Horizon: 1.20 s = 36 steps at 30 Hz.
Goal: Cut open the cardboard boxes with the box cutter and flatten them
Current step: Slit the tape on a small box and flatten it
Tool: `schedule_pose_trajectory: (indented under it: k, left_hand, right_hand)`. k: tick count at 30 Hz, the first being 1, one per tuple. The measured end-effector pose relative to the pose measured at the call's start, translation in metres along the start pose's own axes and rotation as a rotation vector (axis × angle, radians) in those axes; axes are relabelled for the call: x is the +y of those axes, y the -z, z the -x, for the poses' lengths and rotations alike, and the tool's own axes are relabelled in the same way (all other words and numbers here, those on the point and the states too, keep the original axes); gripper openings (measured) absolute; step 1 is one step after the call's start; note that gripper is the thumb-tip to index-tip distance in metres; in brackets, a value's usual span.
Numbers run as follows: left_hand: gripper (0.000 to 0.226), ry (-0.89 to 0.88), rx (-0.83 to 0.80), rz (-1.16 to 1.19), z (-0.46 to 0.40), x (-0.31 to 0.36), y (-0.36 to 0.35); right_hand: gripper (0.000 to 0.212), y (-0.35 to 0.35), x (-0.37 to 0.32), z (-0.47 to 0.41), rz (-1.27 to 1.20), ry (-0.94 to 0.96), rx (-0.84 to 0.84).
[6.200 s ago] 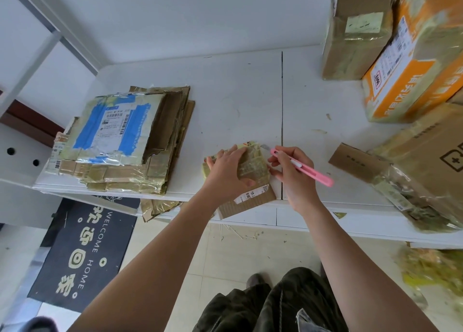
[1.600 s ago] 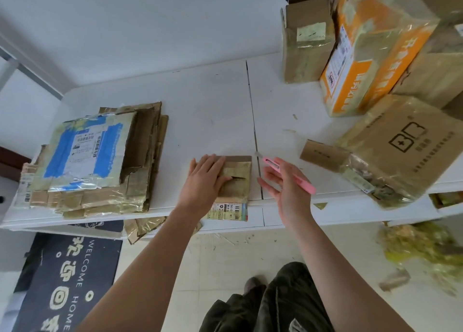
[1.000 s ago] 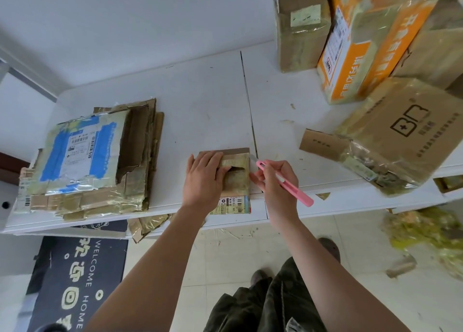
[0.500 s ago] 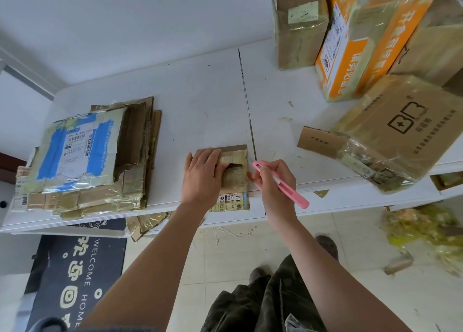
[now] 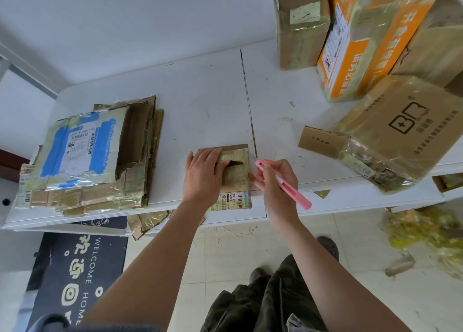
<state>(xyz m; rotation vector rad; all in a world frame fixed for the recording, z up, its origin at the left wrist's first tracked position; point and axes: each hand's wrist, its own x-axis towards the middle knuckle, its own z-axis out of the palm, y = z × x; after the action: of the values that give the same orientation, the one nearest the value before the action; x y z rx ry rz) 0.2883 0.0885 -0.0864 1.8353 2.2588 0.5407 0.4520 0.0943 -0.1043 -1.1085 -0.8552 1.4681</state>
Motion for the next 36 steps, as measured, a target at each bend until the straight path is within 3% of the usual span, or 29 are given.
schedule_pose_trajectory:
  k: [6,15,20,22,26,30,33,36]
  left_hand:
    - [0.039,0.015,0.011,-0.015,0.0,0.001,-0.003]
    - [0.038,0.055,0.027,0.021,-0.005,0.003,-0.002]
    - [0.037,0.002,0.02,0.05,-0.002,0.0,0.001]
    - [0.04,-0.058,-0.024,0.012,-0.001,-0.006,0.003]
    - [0.061,-0.161,-0.205,-0.054,0.0,-0.017,0.012]
    - [0.088,-0.208,-0.268,-0.129,0.005,-0.018,0.02]
    - [0.108,-0.036,-0.186,-0.217,0.007,-0.015,0.025]
    - [0.124,0.295,-0.148,-0.187,0.009,-0.011,0.03]
  right_hand:
    - [0.009,-0.003,-0.001,0.002,0.221,0.127,-0.02]
    - [0.016,0.004,0.0,0.009,0.309,0.157,-0.172]
    - [0.018,0.012,-0.001,0.01,0.087,0.054,-0.066]
    - [0.013,0.015,-0.005,0.005,0.102,0.102,-0.029]
    - [0.007,0.023,-0.014,-0.024,0.635,0.444,-0.104]
    - [0.039,0.031,-0.019,-0.053,1.273,0.453,-0.275]
    - [0.05,0.029,-0.025,-0.066,1.516,0.418,-0.351]
    - [0.048,0.019,-0.034,-0.07,1.59,0.452,-0.339]
